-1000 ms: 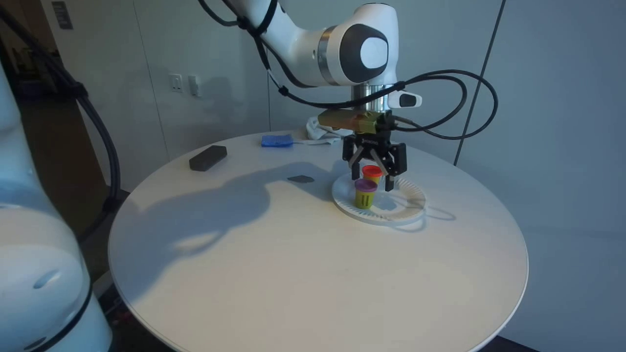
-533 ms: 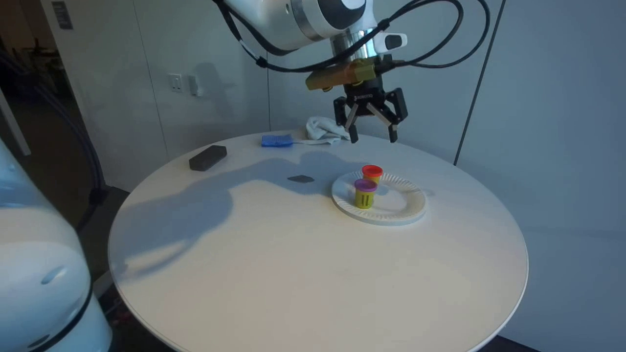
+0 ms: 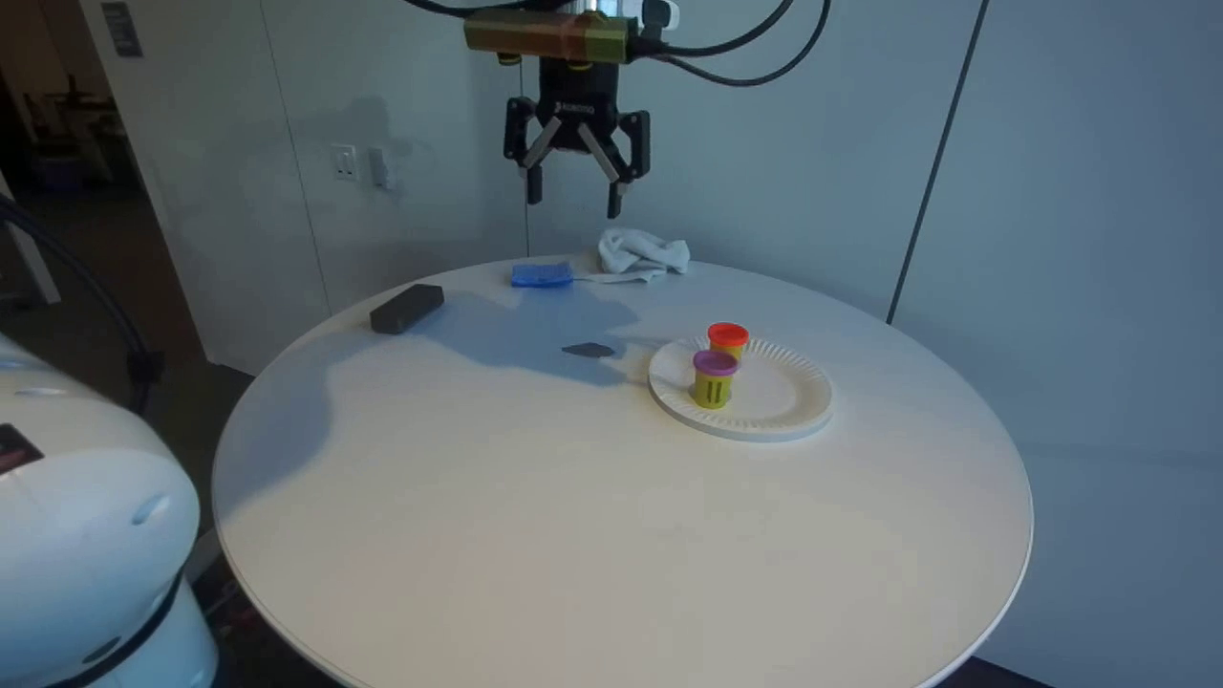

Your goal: Put the yellow containers on the white plate.

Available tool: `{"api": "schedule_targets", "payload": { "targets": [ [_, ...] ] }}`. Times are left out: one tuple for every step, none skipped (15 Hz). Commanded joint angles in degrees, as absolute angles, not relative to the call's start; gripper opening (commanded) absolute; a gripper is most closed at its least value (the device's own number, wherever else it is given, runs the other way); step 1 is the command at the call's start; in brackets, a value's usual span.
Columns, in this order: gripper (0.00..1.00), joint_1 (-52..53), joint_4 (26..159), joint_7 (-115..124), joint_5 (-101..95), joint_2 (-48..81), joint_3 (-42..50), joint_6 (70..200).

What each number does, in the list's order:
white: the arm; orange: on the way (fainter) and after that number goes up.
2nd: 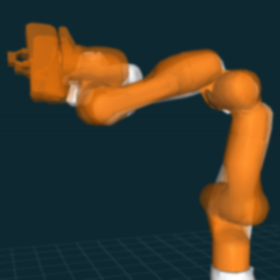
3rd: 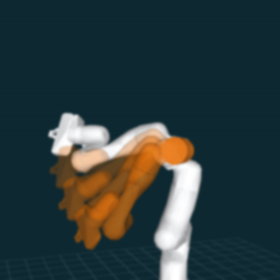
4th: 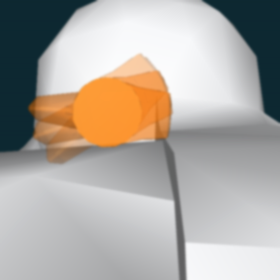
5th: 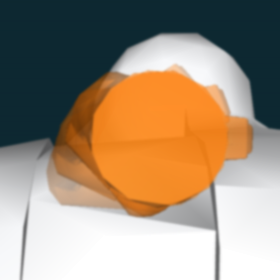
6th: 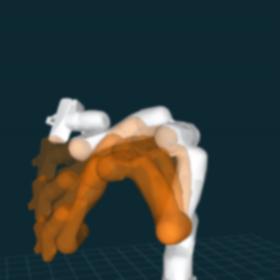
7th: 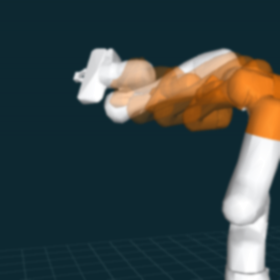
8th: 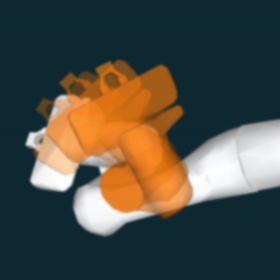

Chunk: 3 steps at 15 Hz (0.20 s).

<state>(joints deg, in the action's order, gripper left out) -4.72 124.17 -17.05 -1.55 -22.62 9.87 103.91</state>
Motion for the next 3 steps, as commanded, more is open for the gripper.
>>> {"api": "schedule_targets", "payload": {
  "targets": [
    [1.0, -4.3, 124.1, -18.1, -0.2, -22.8, 10.0, 102.4],
    [1.0, -4.0, 124.1, -18.7, 0.4, -22.8, 10.0, 102.0],
    [1.0, -4.0, 124.1, -19.0, 0.6, -22.8, 10.1, 101.8]
  ]
}}
